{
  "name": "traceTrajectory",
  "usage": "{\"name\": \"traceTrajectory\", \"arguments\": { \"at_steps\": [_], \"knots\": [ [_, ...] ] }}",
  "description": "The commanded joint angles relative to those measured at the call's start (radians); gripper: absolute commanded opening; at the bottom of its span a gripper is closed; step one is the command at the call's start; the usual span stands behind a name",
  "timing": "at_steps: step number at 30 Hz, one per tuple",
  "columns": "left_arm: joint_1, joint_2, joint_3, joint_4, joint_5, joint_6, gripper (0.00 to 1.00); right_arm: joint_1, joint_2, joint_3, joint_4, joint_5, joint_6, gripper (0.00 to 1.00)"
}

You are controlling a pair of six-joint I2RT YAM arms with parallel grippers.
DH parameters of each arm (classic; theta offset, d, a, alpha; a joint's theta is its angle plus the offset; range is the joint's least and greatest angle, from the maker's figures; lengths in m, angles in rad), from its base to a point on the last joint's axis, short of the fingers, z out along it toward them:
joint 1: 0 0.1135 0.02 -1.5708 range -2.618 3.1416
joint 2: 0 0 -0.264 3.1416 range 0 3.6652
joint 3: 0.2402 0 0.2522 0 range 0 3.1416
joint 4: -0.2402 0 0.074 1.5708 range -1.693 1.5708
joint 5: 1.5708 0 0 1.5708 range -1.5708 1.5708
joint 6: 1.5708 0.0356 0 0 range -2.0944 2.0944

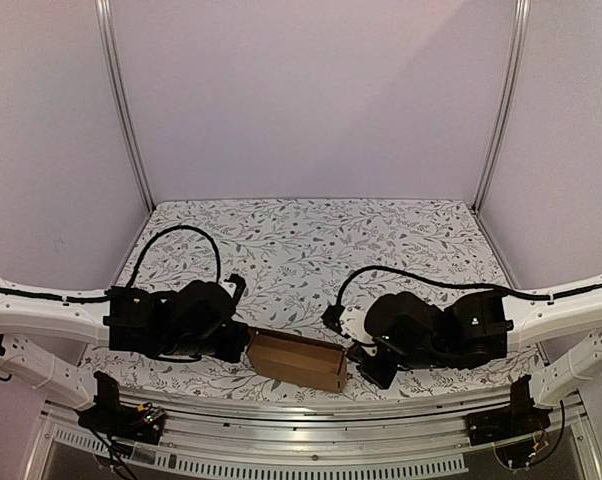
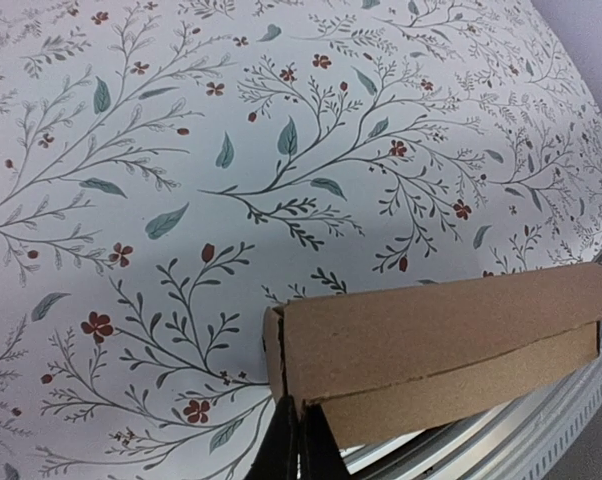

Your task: Fold the paper box

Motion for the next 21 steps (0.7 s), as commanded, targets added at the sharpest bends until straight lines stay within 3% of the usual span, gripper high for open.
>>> {"name": "traceTrajectory", "arguments": {
  "at_steps": [1, 6, 21],
  "knots": [
    [-0.020, 0.019, 0.001, 0.002, 0.000, -0.015, 0.00, 0.009, 0.024, 0.035, -0.025, 0.028, 0.047, 0.07],
    [-0.026, 0.030, 0.007, 0.006, -0.004, -0.024, 0.00, 0.010, 0.040, 0.055, -0.026, 0.043, 0.125, 0.00],
    [-0.050, 0.055, 0.012, 0.012, -0.022, -0.054, 0.00, 0.040, 0.095, 0.115, -0.030, 0.120, 0.411, 0.00]
  ]
}}
